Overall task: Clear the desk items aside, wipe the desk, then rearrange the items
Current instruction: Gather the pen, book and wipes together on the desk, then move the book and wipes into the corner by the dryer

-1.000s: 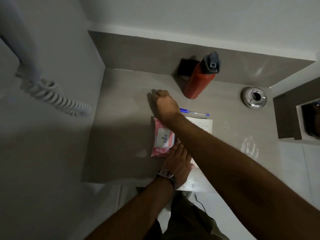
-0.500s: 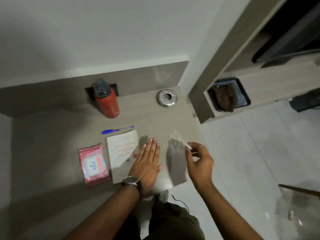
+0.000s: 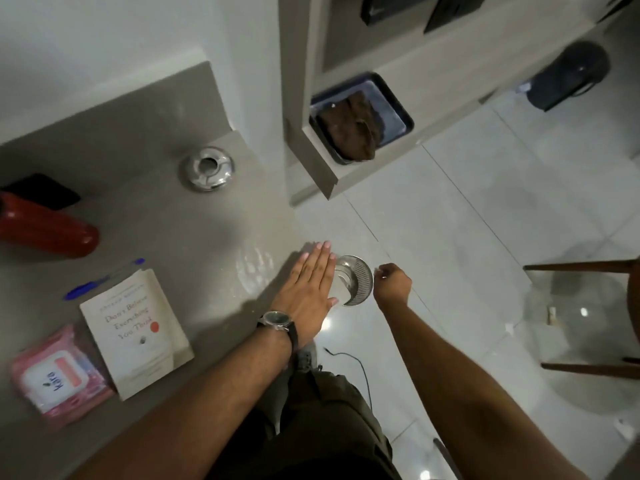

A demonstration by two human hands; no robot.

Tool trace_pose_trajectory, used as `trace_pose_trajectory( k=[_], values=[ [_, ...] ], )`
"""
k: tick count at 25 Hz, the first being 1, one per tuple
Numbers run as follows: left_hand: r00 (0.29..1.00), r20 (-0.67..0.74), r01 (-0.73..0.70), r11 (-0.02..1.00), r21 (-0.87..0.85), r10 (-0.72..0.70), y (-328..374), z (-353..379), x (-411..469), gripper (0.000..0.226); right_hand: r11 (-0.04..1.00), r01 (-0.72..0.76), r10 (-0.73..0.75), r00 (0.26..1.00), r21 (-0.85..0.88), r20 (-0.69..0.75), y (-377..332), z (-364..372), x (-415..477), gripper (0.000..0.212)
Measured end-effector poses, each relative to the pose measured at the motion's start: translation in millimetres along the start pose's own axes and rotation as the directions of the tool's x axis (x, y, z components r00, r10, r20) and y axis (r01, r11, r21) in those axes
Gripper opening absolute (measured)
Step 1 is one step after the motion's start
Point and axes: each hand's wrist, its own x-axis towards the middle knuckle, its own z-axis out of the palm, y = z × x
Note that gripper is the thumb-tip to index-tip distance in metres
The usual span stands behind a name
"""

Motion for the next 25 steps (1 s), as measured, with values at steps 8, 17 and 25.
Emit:
trace_pose_trajectory(
  k=[8,17,25],
  values=[
    [0.974,0.136,0.189,0.981,-0.047,-0.181,-46.3,-3.2,-52.5,0.079,0.993,-0.109,0.105,0.991,0.047,0.08,-4.9,-16.8,34.1,0.032],
    [0.625,0.191,0.779,0.593,-0.203,-0.757,-142.3,-35.5,-198.6,0.033,0.919,0.392,-0.394,0.918,0.041,0.051,-80.7,8.3,-101.1,0.009],
    [0.438,0.473,0.898,0.389,-0.204,-0.764,-164.9,-5.9,-215.1,0.018,0.701,0.708,-0.56,0.618,-0.082,0.551,-154.5,170.4,-241.8,0.037]
  ],
)
